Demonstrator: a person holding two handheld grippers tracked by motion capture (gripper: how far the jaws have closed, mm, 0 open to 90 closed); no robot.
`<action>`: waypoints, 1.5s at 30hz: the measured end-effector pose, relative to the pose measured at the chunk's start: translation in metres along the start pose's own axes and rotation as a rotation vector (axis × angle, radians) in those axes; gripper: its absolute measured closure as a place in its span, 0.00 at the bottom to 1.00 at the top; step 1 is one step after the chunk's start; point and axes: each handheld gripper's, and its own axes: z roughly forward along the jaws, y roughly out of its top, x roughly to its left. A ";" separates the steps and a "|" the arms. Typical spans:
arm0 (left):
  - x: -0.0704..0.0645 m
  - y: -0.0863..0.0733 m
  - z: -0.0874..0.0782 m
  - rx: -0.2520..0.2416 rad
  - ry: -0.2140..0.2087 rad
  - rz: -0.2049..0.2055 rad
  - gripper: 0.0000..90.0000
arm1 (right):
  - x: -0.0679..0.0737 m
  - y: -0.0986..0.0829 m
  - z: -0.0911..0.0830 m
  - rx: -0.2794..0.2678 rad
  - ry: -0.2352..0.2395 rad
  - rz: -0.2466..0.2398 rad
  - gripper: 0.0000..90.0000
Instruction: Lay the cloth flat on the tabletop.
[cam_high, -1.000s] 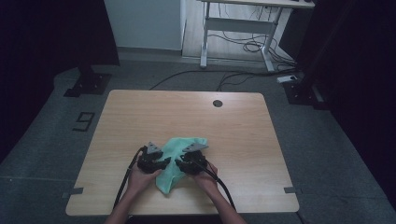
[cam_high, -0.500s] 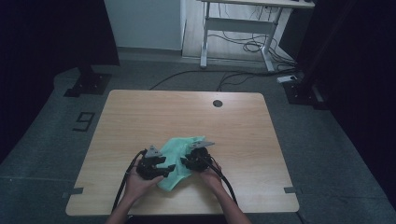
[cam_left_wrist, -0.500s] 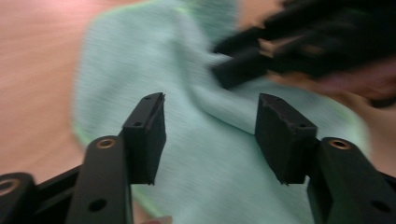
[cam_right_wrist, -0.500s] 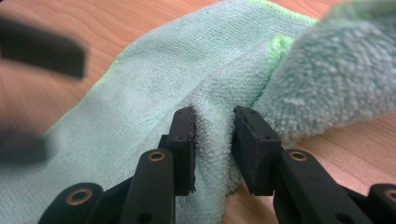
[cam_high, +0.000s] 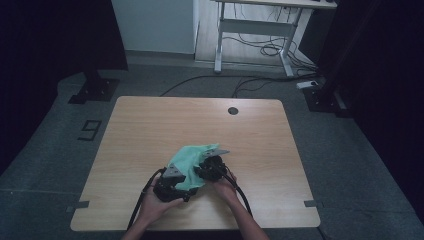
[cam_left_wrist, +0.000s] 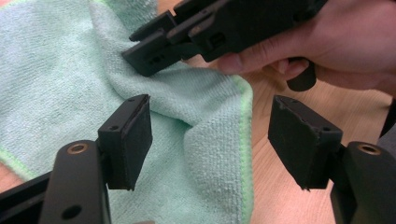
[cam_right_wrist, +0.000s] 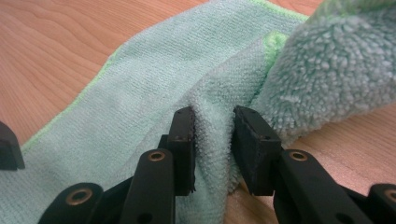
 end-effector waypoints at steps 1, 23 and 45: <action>0.000 -0.001 0.003 0.007 0.008 0.002 0.35 | 0.000 0.000 0.000 0.000 0.001 0.000 0.75; 0.038 -0.016 0.003 -0.034 -0.018 -0.095 0.88 | 0.000 -0.021 -0.067 -0.138 0.092 -0.057 0.62; 0.045 -0.018 0.003 -0.025 -0.034 -0.112 0.89 | 0.012 -0.026 -0.020 -0.086 0.040 -0.163 0.68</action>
